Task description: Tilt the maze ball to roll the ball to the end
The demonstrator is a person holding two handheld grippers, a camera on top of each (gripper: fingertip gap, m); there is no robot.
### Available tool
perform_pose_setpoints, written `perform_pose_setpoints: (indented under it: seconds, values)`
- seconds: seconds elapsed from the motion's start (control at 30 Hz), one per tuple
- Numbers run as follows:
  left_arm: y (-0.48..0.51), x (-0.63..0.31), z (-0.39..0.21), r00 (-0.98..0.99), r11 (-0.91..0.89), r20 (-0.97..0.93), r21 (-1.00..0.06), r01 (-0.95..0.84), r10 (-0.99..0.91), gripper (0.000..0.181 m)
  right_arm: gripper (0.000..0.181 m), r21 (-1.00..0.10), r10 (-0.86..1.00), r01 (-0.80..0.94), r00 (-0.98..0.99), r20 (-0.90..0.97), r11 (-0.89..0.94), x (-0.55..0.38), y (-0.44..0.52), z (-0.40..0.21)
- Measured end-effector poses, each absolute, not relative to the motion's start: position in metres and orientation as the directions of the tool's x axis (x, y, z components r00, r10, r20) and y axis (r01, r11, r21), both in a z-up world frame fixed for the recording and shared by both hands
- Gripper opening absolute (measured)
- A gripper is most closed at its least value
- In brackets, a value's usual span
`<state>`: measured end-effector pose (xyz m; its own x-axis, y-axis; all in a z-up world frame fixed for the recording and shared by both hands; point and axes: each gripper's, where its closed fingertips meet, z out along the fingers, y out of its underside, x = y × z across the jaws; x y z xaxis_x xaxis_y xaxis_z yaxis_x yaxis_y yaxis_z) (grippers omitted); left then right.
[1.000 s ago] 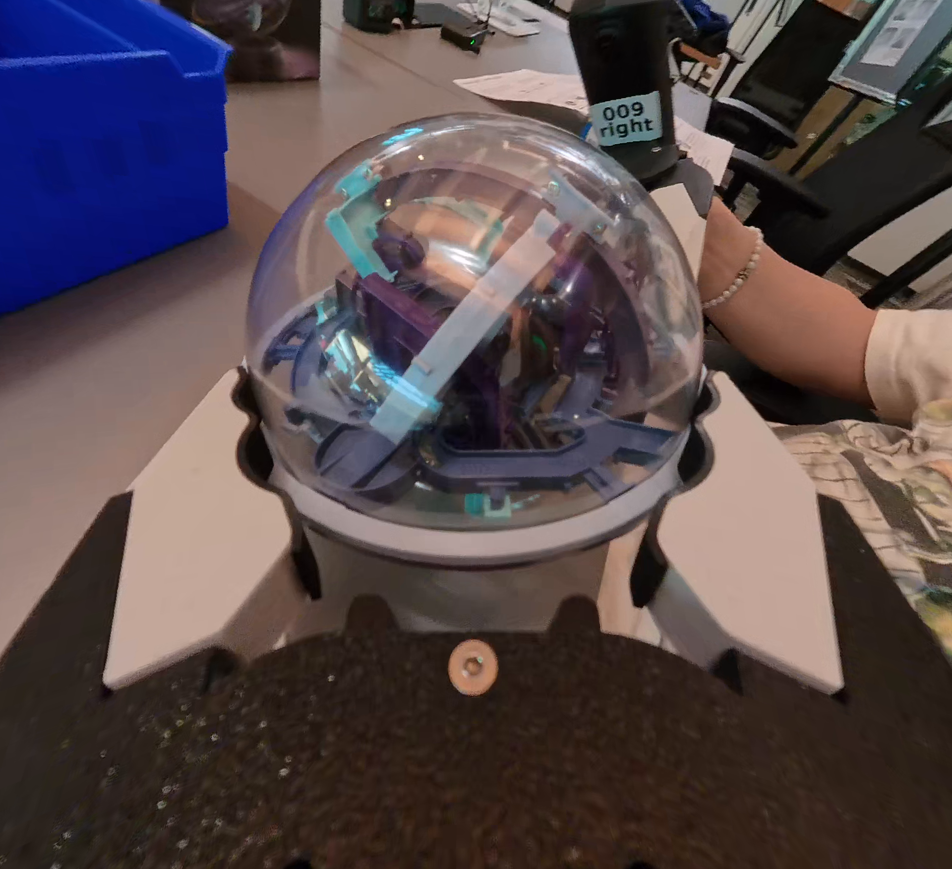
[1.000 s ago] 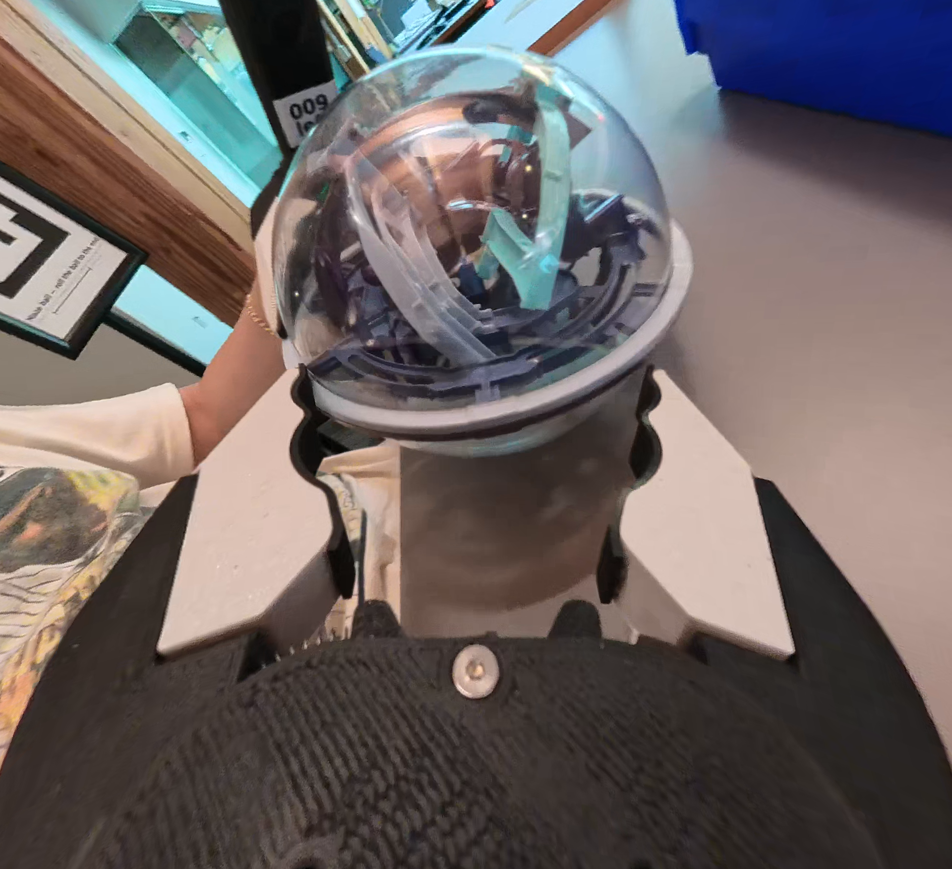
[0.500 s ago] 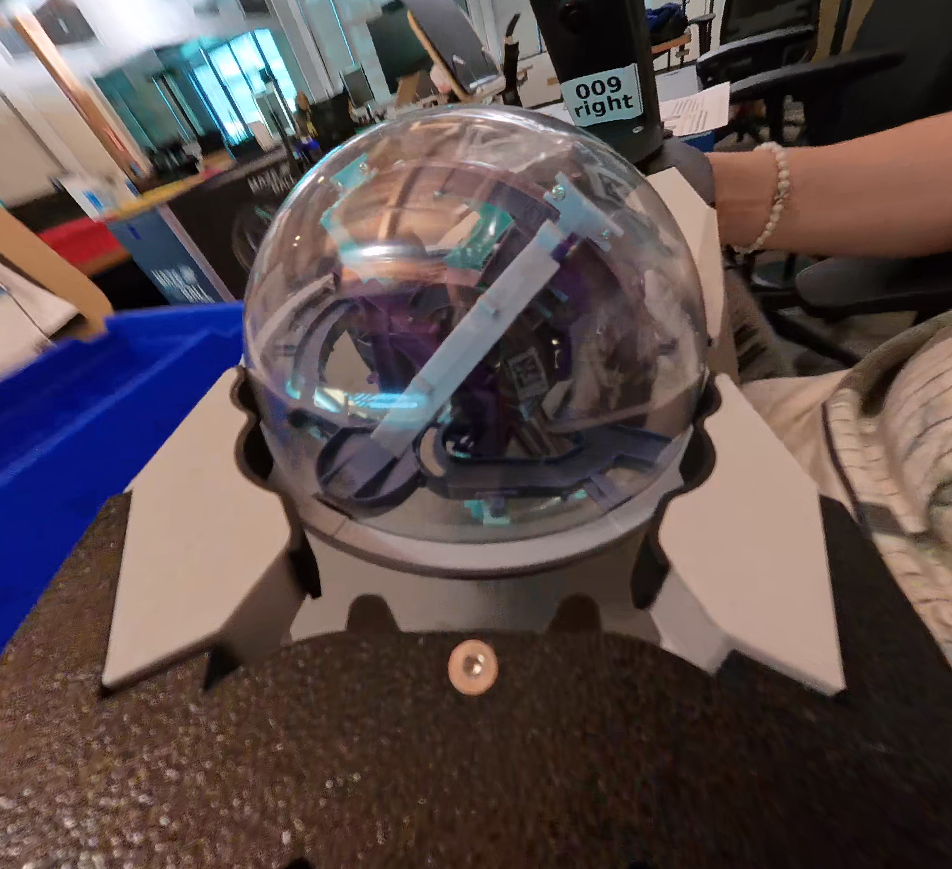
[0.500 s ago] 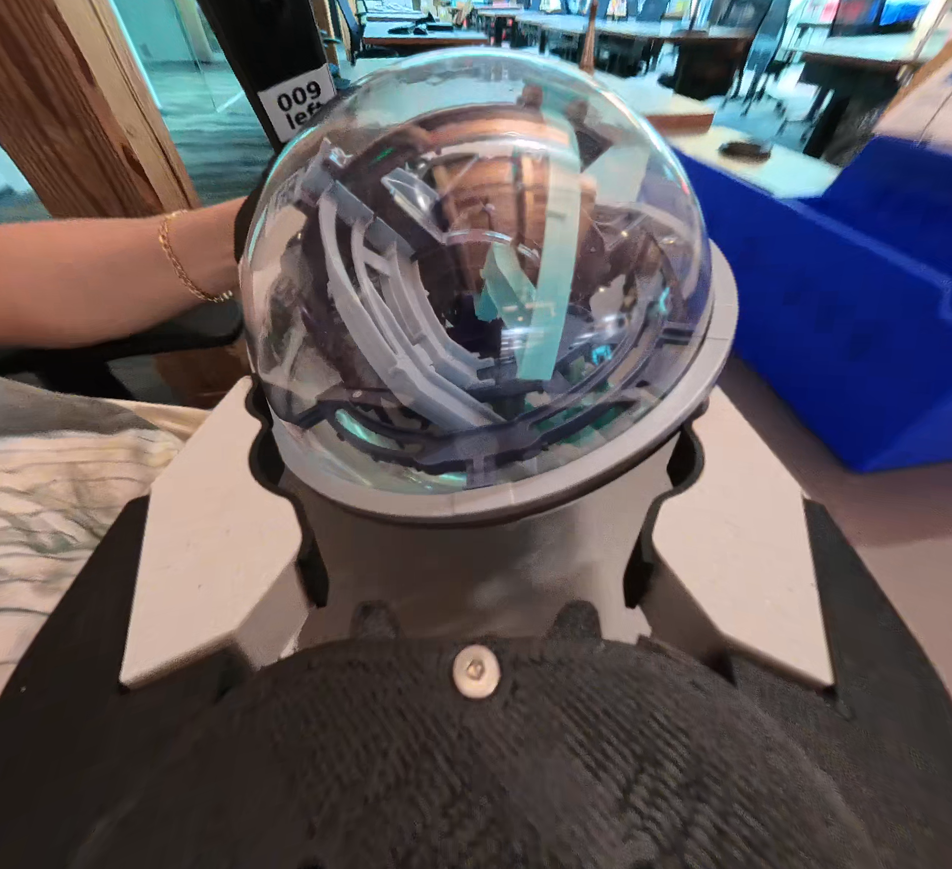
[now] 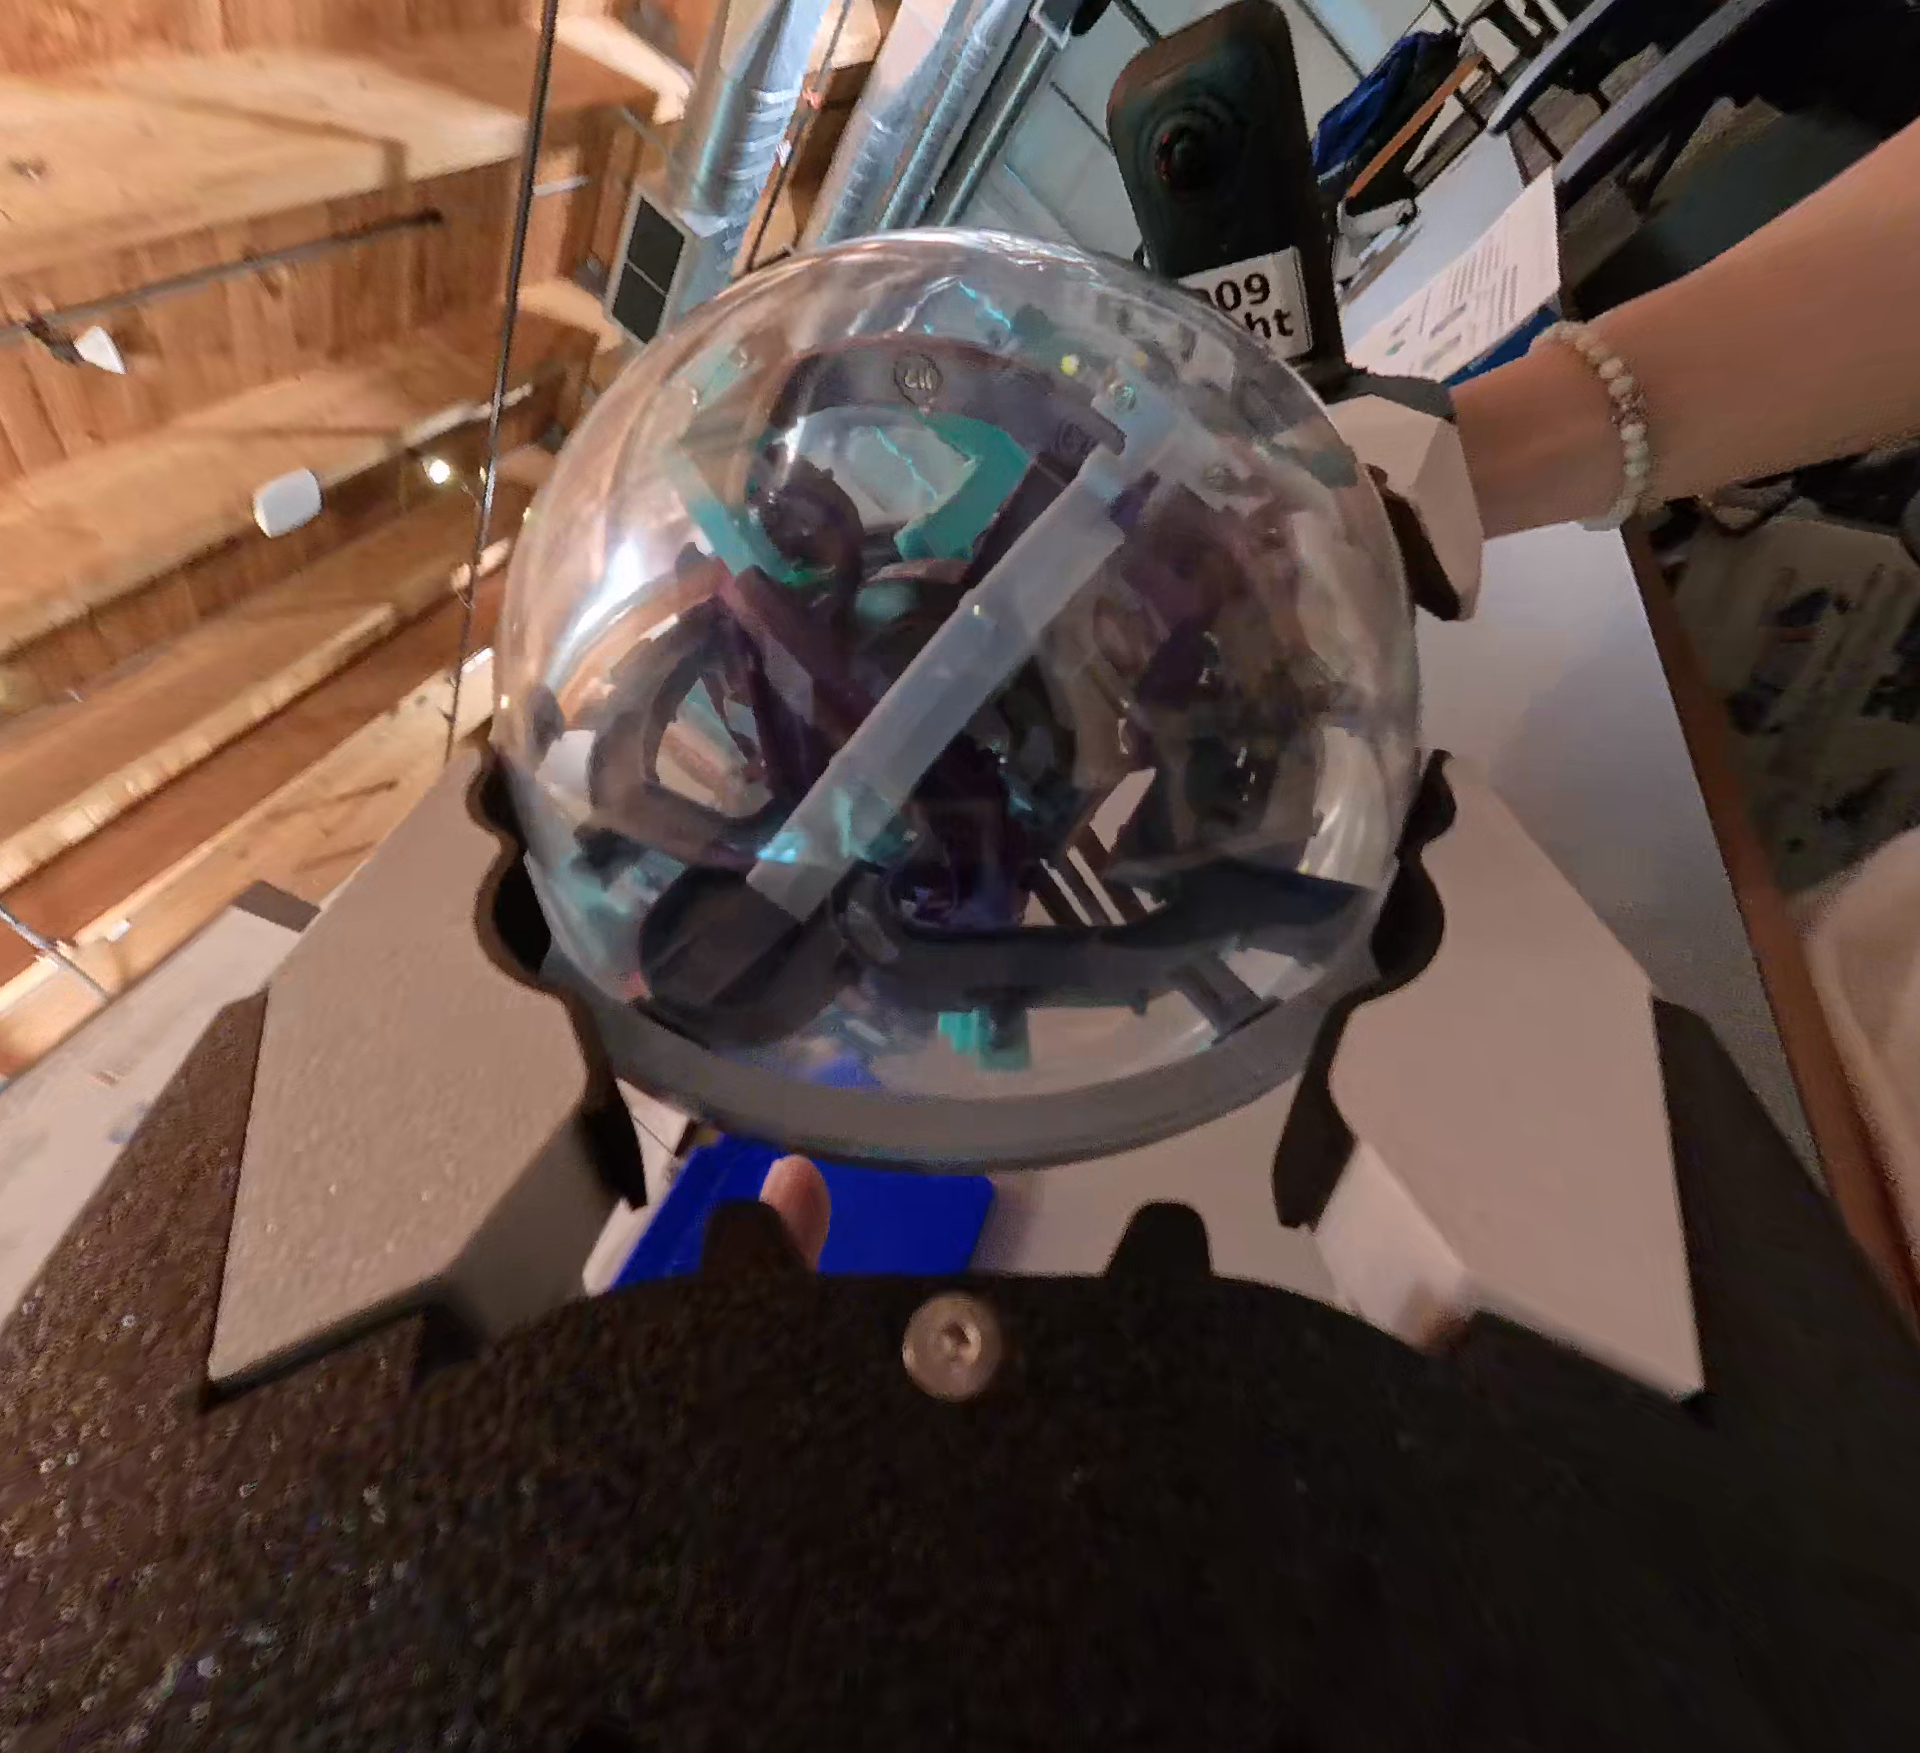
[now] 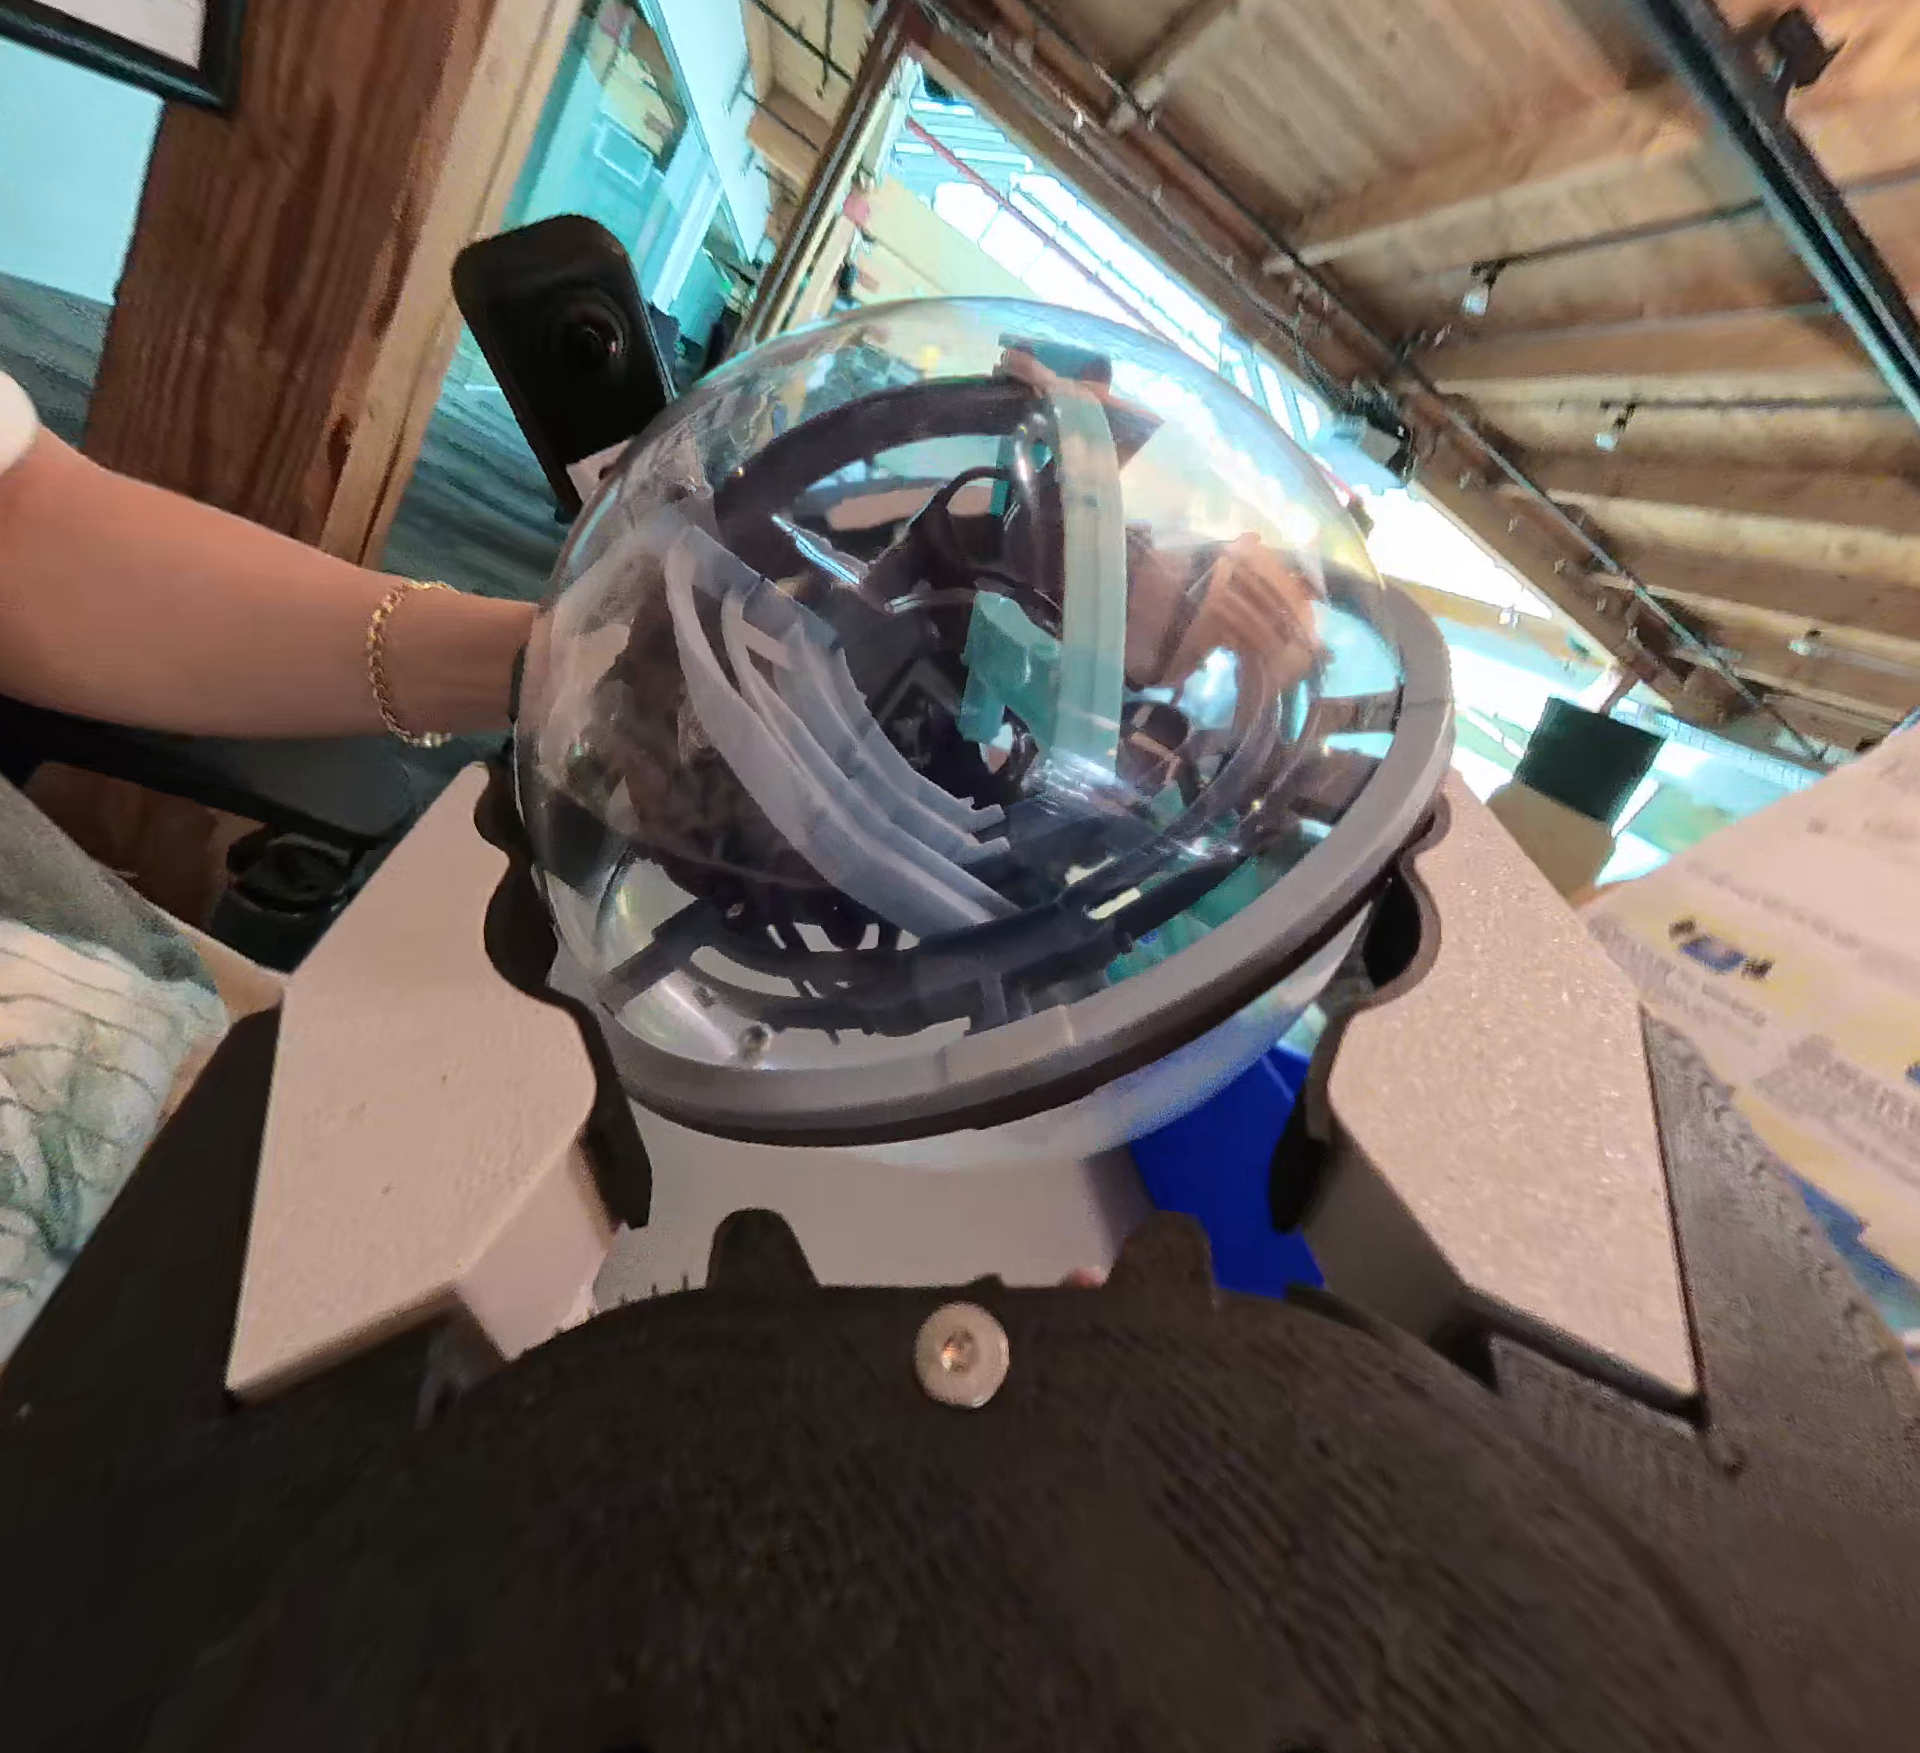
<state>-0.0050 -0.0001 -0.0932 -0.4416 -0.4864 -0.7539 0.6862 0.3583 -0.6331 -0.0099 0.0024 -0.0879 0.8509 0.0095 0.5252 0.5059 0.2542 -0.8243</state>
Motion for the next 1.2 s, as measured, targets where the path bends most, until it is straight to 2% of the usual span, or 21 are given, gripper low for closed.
perform_pose_setpoints:
  seconds: [0.17, 0.37, 0.5, 0.67, 0.83, 1.0, 1.2]
  values:
    - [-0.013, -0.031, -0.050, -0.365, 0.325, -0.803, -0.542, 0.775, -0.471, 0.158, 0.157, -0.764, 0.030, 0.537, 0.811, 0.584, 0.358, -0.033, -0.010, -0.047]
    - [-0.030, -0.057, -0.011, -0.276, 0.244, -0.825, -0.436, 0.866, -0.492, 0.158, 0.158, -0.622, 0.002, 0.605, 0.716, 0.698, 0.497, -0.068, -0.031, 0.000]
    - [-0.037, -0.064, -0.010, -0.172, 0.324, -0.882, -0.335, 0.885, -0.439, 0.157, 0.157, -0.567, -0.012, 0.665, 0.654, 0.757, 0.485, -0.073, -0.036, -0.002]
    - [-0.043, -0.087, -0.001, -0.116, 0.328, -0.905, -0.265, 0.907, -0.408, 0.158, 0.158, -0.545, 0.003, 0.639, 0.648, 0.762, 0.543, -0.090, -0.041, 0.004]
    - [-0.048, -0.109, 0.001, -0.011, 0.324, -0.920, -0.149, 0.934, -0.392, 0.157, 0.157, -0.457, -0.021, 0.710, 0.552, 0.833, 0.536, -0.113, -0.047, 0.007]
    - [-0.053, -0.120, 0.004, 0.045, 0.309, -0.920, -0.085, 0.947, -0.389, 0.157, 0.157, -0.400, -0.044, 0.761, 0.488, 0.872, 0.510, -0.126, -0.051, 0.009]
    - [-0.062, -0.135, 0.008, 0.123, 0.334, -0.926, -0.003, 0.943, -0.356, 0.157, 0.157, -0.385, -0.029, 0.728, 0.484, 0.874, 0.567, -0.136, -0.059, 0.012]
